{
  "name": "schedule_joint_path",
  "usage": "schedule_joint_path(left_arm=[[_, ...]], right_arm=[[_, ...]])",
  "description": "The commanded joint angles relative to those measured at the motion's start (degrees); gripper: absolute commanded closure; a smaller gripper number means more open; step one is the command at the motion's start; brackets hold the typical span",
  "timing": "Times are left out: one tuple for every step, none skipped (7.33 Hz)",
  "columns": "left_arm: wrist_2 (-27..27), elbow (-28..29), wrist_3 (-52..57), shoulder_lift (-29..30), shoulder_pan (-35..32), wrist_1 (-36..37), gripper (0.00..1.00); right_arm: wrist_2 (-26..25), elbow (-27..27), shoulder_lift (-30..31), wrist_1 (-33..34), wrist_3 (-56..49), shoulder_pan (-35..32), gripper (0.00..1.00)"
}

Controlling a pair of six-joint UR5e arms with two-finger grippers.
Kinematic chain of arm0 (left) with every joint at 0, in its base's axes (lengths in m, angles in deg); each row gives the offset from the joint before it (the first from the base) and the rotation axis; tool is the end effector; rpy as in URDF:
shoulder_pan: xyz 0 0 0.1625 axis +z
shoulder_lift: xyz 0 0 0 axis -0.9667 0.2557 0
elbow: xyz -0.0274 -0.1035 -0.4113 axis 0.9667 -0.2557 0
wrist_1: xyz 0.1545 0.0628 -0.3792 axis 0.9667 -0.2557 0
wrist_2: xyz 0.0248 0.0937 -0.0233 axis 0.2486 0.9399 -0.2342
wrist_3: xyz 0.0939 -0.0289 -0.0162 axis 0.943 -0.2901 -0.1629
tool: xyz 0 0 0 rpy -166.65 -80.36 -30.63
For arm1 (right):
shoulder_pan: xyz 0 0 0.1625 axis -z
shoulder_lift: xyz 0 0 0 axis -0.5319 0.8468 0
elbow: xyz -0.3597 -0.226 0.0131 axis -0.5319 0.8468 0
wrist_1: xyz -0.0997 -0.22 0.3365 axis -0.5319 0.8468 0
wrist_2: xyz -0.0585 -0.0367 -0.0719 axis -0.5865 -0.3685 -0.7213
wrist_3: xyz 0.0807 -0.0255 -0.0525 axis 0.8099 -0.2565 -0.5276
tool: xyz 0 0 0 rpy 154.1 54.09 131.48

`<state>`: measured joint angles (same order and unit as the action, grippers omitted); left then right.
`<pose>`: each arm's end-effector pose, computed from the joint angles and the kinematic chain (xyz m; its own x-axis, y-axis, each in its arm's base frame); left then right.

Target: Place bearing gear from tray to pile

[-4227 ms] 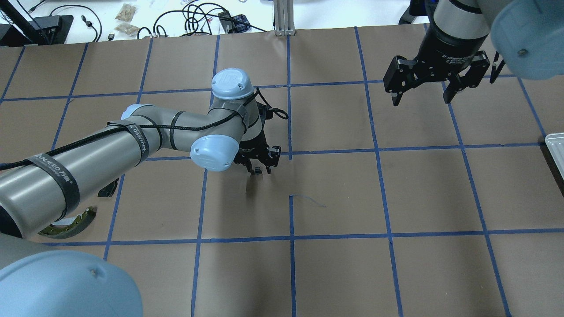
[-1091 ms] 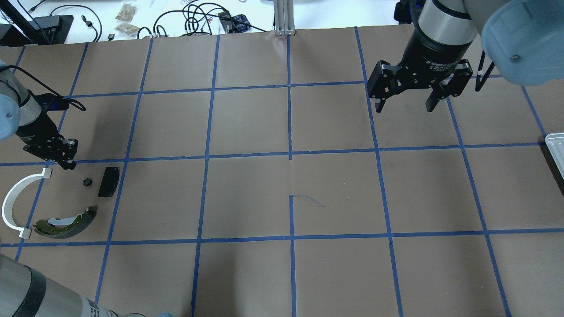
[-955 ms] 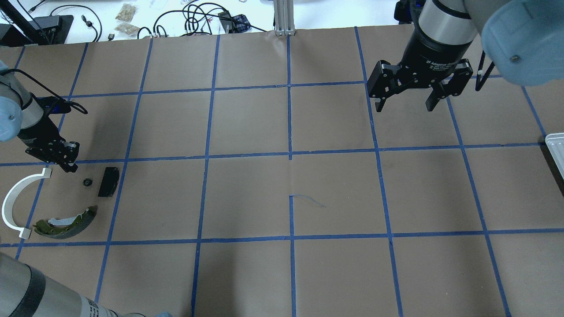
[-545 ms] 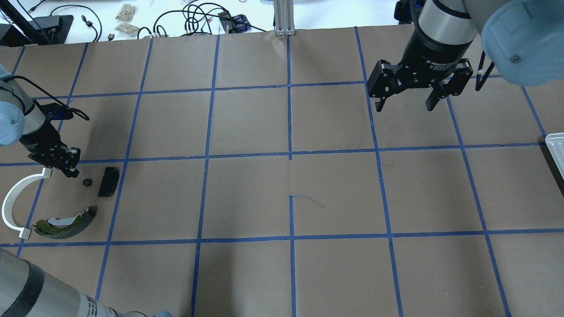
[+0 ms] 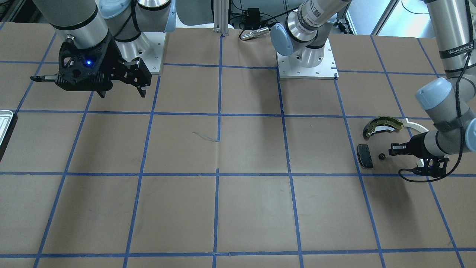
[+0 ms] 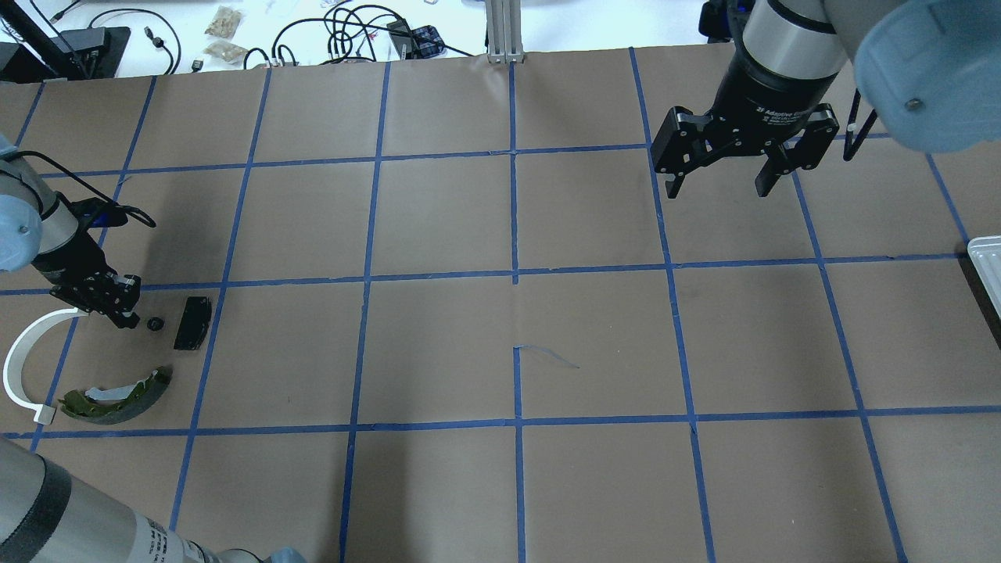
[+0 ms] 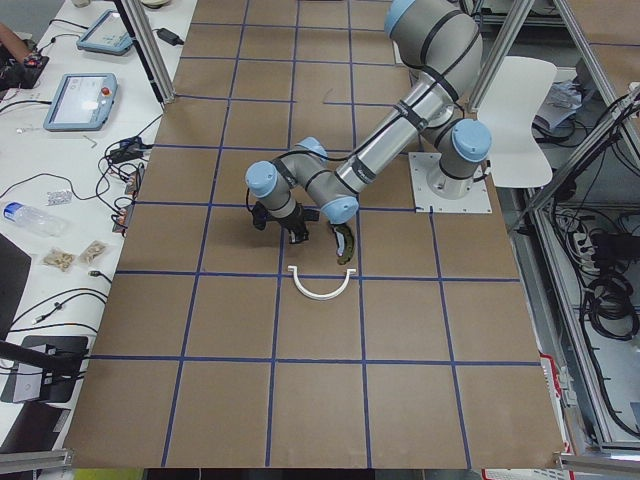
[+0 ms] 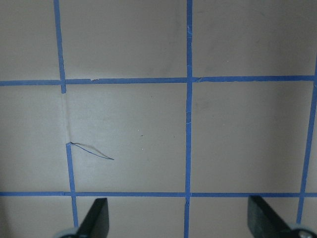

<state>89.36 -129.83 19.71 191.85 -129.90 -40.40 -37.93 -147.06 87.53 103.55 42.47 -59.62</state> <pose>0.2346 -0.5353 0.1862 -0.9991 0.0232 0.0347 0.0327 0.9512 0.3067 0.1526 -0.4888 0.4813 -0.9991 0.0044 -0.0416 0.0028 0.9992 0.0386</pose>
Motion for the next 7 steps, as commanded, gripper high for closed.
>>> schedule_joint_path(left_arm=[[-1.96, -0.46, 0.0, 0.36, 0.13, 0.36, 0.93], [-2.07, -0.64, 0.08, 0.54, 0.13, 0.36, 0.84], [-2.07, -0.64, 0.09, 0.54, 0.13, 0.36, 0.73], [-1.98, -0.64, 0.17, 0.54, 0.13, 0.44, 0.5], [-1.98, -0.55, 0.17, 0.54, 0.22, 0.44, 0.38], [-2.07, -0.11, 0.35, 0.54, 0.13, 0.53, 0.29], [-2.42, 0.41, 0.09, -0.24, -0.13, 0.53, 0.22]], right_arm=[[0.0, 0.0, 0.0, 0.04, -0.07, 0.0, 0.0], [0.0, 0.0, 0.0, -0.05, -0.07, 0.0, 0.0], [0.0, 0.0, 0.0, -0.05, -0.07, 0.0, 0.0], [0.0, 0.0, 0.0, -0.05, -0.07, 0.0, 0.0], [0.0, 0.0, 0.0, -0.05, -0.16, 0.0, 0.0], [0.09, 0.0, 0.0, -0.05, -0.25, 0.0, 0.0], [0.0, 0.0, 0.0, -0.05, -0.34, 0.0, 0.0]])
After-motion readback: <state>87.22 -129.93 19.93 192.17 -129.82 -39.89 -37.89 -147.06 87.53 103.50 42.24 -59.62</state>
